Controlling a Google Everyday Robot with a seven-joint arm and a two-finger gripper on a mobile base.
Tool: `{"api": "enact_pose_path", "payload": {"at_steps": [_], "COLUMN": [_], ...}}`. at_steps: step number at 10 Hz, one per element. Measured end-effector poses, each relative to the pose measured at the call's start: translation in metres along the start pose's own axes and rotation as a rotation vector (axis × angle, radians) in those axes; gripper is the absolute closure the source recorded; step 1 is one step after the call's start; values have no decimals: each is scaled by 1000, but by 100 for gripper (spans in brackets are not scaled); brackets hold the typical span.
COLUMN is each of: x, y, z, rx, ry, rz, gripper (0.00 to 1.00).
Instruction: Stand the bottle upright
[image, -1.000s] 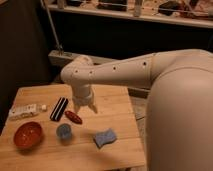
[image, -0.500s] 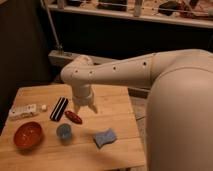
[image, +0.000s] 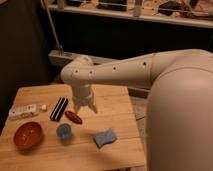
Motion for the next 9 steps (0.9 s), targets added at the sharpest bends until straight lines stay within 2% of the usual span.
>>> {"api": "enact_pose_path", "payload": {"at_steps": [2,4,5,6,9], "x": [-4,-14,-22,-34,-60], "y": [5,12,17,23,48], "z": [1,3,5,8,14], "rx": [-11,-27,-35,-34,-27], "ry": [-3,-10,-11,-5,38], "rz": [-45,-153,-232,-349,-652], "gripper": [35,35,35,35,35]}}
